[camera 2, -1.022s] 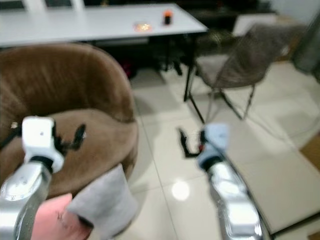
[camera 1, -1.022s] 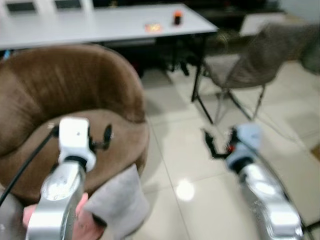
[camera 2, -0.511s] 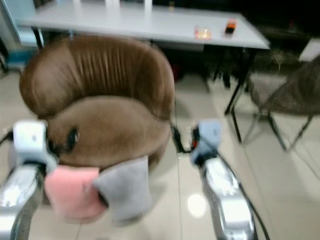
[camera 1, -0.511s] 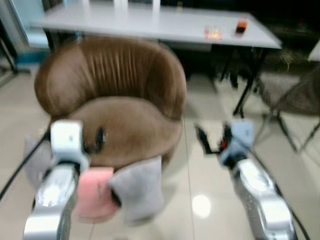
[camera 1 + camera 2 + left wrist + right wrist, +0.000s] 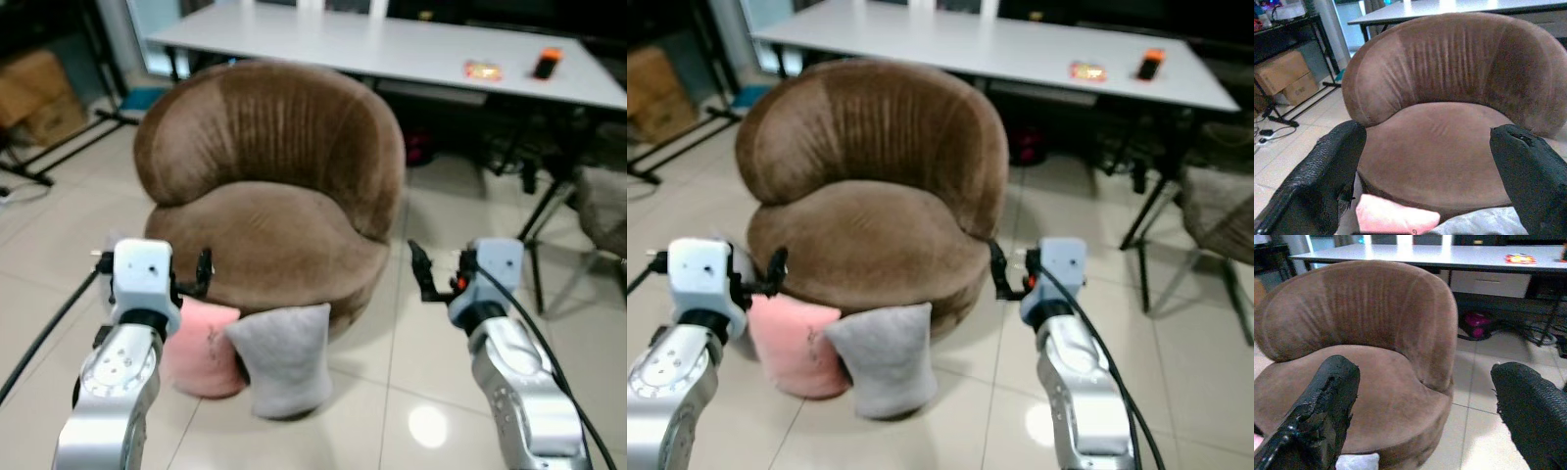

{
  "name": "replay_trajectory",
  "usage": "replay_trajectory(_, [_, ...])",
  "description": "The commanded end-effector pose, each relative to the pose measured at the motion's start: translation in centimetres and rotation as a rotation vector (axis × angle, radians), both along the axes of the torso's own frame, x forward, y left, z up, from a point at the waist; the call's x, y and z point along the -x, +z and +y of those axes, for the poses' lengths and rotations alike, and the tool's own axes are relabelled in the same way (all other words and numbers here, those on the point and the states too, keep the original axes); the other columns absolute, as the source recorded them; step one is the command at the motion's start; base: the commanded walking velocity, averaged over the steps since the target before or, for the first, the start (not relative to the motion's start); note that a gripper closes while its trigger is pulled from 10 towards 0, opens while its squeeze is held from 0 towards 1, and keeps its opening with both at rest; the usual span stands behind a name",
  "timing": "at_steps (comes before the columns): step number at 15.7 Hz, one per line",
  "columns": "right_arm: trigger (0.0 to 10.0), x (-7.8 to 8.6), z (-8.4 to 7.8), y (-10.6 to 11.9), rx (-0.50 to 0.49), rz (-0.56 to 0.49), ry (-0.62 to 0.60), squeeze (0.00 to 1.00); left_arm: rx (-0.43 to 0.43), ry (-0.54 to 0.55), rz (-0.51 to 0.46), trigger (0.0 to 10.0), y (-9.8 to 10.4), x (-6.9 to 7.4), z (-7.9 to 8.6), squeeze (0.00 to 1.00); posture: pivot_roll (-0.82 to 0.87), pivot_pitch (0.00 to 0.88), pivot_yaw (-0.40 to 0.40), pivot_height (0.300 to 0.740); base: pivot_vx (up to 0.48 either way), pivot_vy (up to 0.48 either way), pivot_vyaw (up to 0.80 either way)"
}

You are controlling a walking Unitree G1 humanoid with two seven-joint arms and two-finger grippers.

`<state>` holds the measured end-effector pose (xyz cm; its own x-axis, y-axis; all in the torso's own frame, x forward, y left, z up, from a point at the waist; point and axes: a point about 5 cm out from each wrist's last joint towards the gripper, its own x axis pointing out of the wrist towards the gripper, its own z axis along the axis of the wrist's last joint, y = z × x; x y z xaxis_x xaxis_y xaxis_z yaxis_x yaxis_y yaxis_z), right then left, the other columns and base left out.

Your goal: Move the pillow to the sofa from floor

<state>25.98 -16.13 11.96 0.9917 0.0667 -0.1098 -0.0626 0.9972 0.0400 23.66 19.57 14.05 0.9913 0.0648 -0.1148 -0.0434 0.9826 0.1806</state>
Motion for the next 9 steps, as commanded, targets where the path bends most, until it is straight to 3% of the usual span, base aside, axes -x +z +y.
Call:
replay_trajectory(1, [10.0,-0.2,-0.3,0.1,0.022,0.003,-0.034,1.00,-0.010,-0.009,-0.013,10.0,0.2,-0.2,0.0,0.15,-0.11,0.000,-0.008,0.740,0.000,0.000,0.00])
replay_trajectory(2, [10.0,-0.2,-0.4,0.0,0.038,0.014,-0.049,1.00,-0.003,-0.009,-0.014,10.0,0.2,-0.2,0.0,0.34,-0.11,0.000,-0.007,0.740,0.000,0.000,0.00])
replay_trajectory(3, [10.0,-0.2,-0.4,-0.3,0.044,0.040,-0.061,1.00,0.006,-0.009,-0.015,10.0,0.0,-0.2,0.2,0.38,-0.11,0.000,-0.006,0.740,0.000,0.000,0.00])
replay_trajectory(6, [10.0,-0.4,-0.4,-0.4,0.063,0.031,-0.038,1.00,0.026,0.012,-0.012,10.0,-0.3,-0.2,0.9,0.37,-0.11,0.000,-0.007,0.740,0.212,0.000,0.15])
replay_trajectory(9, [10.0,-0.8,-0.6,-0.4,0.044,0.041,-0.082,1.00,0.009,0.017,-0.020,10.0,-0.1,-0.3,1.2,0.34,-0.10,0.000,-0.009,0.740,0.352,0.000,0.80])
